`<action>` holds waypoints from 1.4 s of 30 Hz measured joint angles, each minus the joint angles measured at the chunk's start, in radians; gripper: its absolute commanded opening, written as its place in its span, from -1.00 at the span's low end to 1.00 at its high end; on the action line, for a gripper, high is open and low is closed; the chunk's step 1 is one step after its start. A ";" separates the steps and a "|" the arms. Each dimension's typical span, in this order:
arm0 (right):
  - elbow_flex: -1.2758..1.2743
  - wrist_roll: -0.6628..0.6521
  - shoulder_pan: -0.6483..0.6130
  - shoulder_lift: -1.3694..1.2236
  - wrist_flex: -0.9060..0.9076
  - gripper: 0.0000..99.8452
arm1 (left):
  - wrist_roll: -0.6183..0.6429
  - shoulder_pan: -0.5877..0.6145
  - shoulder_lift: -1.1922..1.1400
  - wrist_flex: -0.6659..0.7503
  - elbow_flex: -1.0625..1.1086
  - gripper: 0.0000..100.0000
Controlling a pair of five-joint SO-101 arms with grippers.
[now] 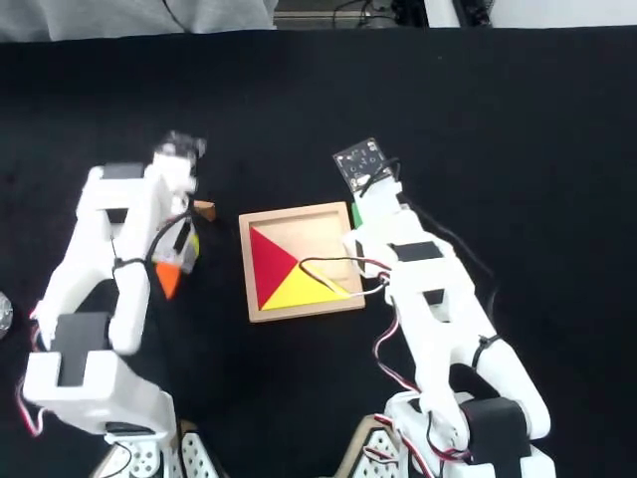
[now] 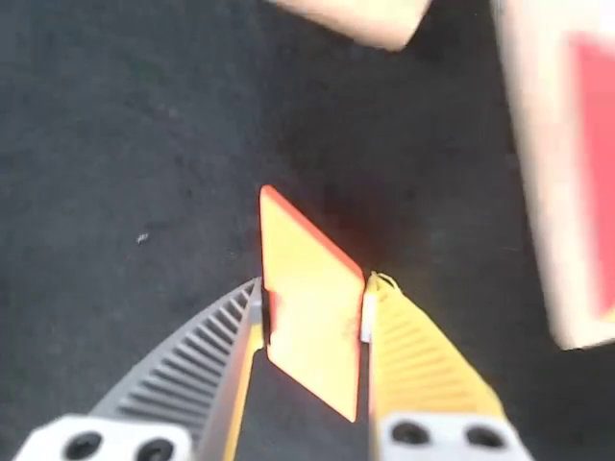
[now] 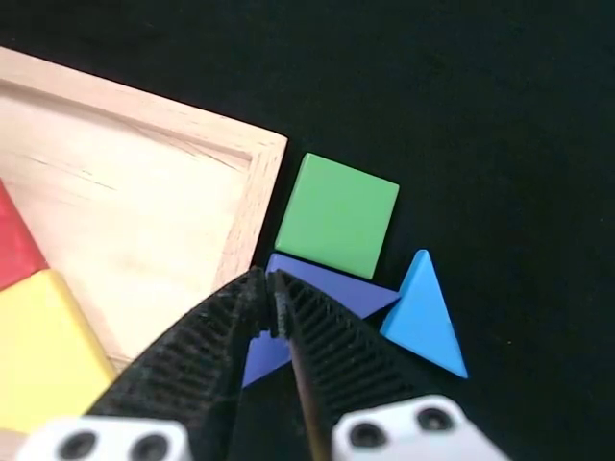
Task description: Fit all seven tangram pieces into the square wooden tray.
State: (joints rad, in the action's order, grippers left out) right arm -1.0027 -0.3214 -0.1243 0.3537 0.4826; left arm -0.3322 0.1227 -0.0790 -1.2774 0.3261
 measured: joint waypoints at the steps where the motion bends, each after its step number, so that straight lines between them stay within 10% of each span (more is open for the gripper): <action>1: 0.000 0.002 0.025 0.000 0.000 -0.98 | 0.051 -0.021 0.026 -0.057 -0.049 -0.75; 7: 0.000 0.117 0.149 0.064 0.000 -0.98 | 0.377 -0.199 0.075 -0.236 -0.351 -0.74; 17: 0.000 0.170 0.219 0.074 -0.003 -0.98 | 0.925 -0.559 -0.089 -0.127 -0.411 -0.75; 42: 0.000 0.304 0.364 0.074 -0.084 -0.98 | 1.117 -0.661 -0.370 0.166 -0.399 -0.74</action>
State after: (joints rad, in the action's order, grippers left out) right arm -1.0027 -0.0176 0.2394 0.4273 0.3982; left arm 0.7848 -0.5386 -0.4488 -1.1116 -0.0729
